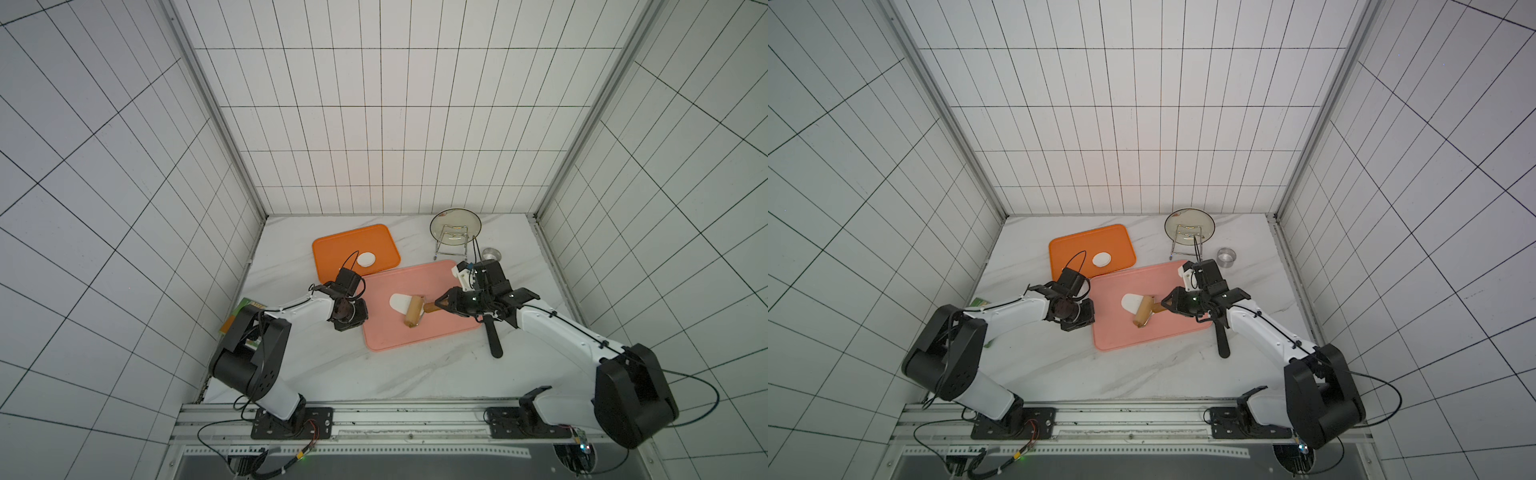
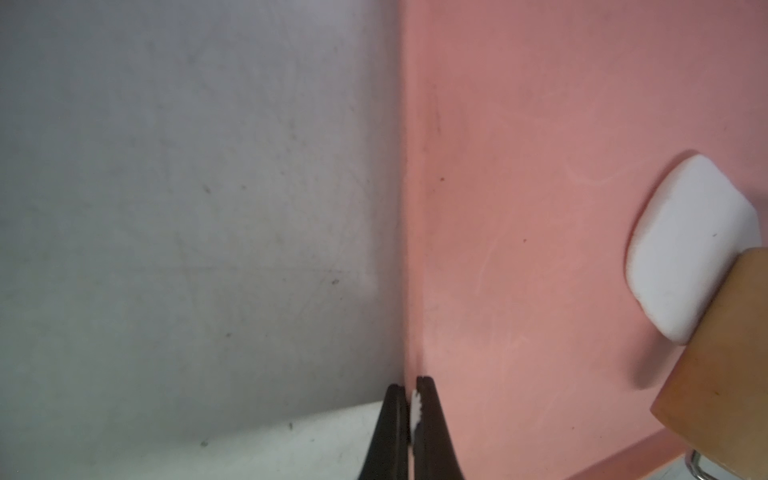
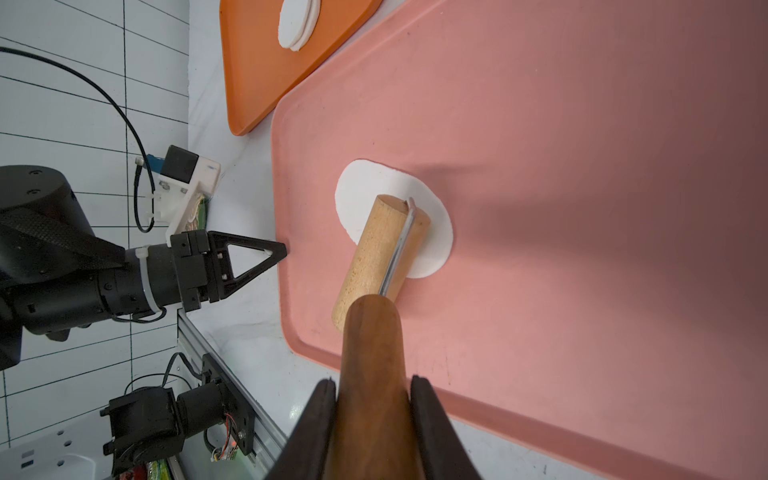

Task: Roll out the dumpling wrappers from the dough
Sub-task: Flatten out the dough on the work surface.

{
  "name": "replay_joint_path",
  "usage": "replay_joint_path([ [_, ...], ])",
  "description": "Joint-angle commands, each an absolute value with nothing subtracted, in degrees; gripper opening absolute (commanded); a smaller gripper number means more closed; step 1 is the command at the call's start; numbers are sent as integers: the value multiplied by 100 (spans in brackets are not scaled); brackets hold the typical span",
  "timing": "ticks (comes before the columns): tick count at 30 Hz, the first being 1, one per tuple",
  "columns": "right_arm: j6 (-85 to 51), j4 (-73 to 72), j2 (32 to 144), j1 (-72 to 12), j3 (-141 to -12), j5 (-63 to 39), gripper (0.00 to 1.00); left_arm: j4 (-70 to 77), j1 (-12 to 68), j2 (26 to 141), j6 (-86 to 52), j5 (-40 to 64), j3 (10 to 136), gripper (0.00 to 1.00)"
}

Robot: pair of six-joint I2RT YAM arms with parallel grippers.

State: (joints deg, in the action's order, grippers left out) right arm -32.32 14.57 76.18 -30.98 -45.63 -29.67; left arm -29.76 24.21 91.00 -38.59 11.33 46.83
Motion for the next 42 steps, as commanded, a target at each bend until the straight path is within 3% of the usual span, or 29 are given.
replay_joint_path([
  [1, -2874, 1616, 7852, -3283, -4524, -2497, 0, -2812, 2443, 9488, -3920, 651, 4540, 0],
  [14, -3155, 1277, 8575, -3044, -4221, -2698, 0, -2838, 2452, 9510, -3915, 643, 4577, 0],
  [25, -2840, 2595, 7923, -2379, -3885, -2101, 0, -2882, 2350, 9458, -3859, 624, 4579, 0],
  [42, -2920, 2134, 8631, -2815, -4129, -1993, 0, -2834, 2632, 9624, -3946, 659, 4657, 0],
])
